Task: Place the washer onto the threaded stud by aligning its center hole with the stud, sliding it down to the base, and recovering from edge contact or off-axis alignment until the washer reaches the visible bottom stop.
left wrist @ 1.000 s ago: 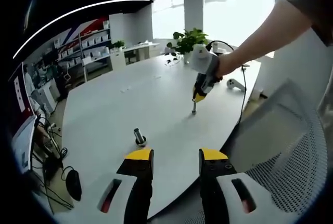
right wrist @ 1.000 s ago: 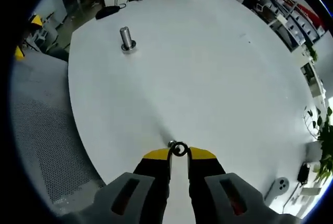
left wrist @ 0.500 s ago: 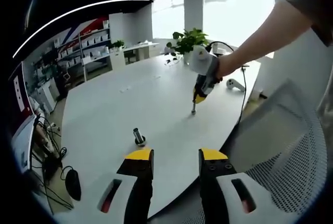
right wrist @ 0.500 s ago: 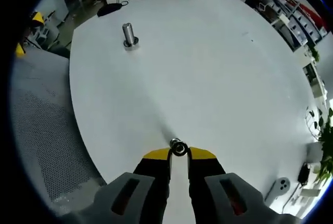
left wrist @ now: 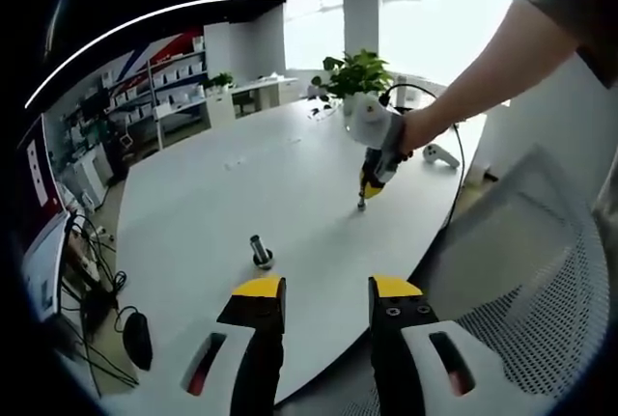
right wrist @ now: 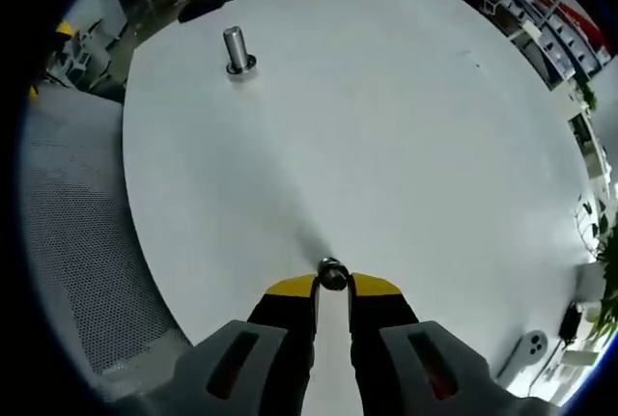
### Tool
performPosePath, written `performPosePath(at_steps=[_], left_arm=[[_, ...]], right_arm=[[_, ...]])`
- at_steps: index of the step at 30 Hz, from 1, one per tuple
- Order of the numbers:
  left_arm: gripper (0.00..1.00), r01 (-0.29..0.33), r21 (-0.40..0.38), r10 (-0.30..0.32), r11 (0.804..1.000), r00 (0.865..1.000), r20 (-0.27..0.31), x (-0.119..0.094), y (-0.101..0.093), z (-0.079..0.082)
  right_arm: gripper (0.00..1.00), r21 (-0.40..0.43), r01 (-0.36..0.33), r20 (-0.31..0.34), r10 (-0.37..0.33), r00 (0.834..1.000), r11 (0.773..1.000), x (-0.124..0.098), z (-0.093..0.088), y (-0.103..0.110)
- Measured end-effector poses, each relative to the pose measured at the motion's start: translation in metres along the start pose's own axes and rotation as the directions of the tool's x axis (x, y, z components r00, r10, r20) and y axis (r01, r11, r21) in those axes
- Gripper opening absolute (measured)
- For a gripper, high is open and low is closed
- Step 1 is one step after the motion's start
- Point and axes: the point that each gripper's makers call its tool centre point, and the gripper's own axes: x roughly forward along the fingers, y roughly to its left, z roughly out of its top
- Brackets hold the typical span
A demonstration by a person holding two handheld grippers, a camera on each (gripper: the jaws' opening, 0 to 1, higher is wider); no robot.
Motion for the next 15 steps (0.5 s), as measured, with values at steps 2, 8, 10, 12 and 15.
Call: performPosePath(at_steps=[2, 8, 10, 12, 15], left_arm=[[0.32, -0.003, 0.0, 0.003, 1.0, 1.0, 0.0, 0.0, 0.001, 0.0], [0.32, -0.012, 0.003, 0.012, 1.0, 1.0, -0.004, -0.001, 0.002, -0.001], [0.32, -0.012, 0.003, 0.012, 1.0, 1.0, -0.011, 0.0, 0.001, -0.002], [0.32, -0.014, 0.007, 0.014, 1.0, 1.0, -0.015, 0.0, 0.002, -0.003], [0.32, -0.015, 0.005, 0.015, 1.0, 1.0, -0.017, 0.0, 0.002, -0.003]], right_arm=[[0.14, 0.004, -0.004, -0.005, 0.005, 1.0, 1.0, 0.004, -0.002, -0.002], [0.14, 0.007, -0.008, -0.012, 0.008, 1.0, 1.0, 0.007, -0.002, 0.002], [0.14, 0.005, -0.011, -0.017, 0.011, 1.0, 1.0, 0.006, -0.002, 0.007], [0.14, -0.002, -0.013, -0.021, 0.013, 1.0, 1.0, 0.007, -0.002, 0.01], [0.14, 0.002, -0.015, -0.024, 0.016, 1.0, 1.0, 0.007, -0.002, 0.012]])
